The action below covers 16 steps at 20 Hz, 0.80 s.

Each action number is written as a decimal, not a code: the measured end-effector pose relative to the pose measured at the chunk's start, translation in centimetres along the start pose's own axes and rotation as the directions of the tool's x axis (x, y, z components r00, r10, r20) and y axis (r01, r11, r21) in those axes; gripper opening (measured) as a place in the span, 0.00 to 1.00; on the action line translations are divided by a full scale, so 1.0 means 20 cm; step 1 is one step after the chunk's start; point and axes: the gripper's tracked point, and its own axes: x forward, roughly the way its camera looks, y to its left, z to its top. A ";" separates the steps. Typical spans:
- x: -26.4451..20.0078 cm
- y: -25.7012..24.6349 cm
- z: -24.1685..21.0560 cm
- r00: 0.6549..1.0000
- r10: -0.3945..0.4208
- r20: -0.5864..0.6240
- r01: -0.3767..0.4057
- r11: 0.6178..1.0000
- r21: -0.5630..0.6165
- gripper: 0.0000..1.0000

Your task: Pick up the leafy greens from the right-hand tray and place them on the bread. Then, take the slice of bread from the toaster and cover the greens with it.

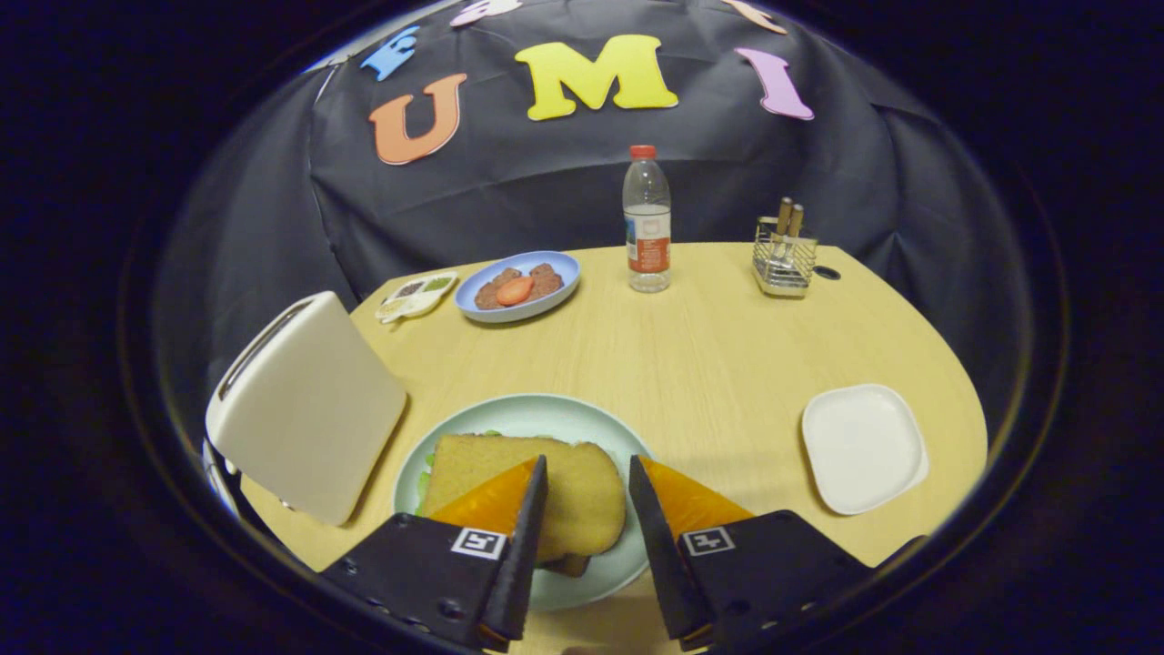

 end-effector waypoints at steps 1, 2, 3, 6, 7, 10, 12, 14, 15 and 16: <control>-0.01 -0.01 0.02 1.000 -0.008 0.017 0.009 1.000 -0.025 0.64; -0.02 -0.02 0.03 1.000 -0.011 0.030 0.012 0.999 -0.045 0.73; -0.04 -0.02 0.05 0.999 -0.008 0.043 0.010 0.998 -0.057 0.78; -0.13 -0.01 0.16 0.994 -0.001 0.110 0.011 0.995 -0.099 0.91; -0.17 0.01 0.22 0.991 0.007 0.136 0.008 0.994 -0.109 0.94; -0.35 0.04 0.40 0.974 0.034 0.223 -0.009 0.994 -0.112 0.95; -0.49 0.03 0.55 0.955 0.044 0.292 -0.011 0.994 -0.113 0.95; -0.64 0.02 0.70 0.936 0.050 0.350 -0.005 0.992 -0.127 0.95; -0.72 0.00 0.77 0.925 0.048 0.376 0.001 0.992 -0.129 0.95; -0.80 -0.03 0.84 0.914 0.047 0.402 0.006 0.992 -0.130 0.95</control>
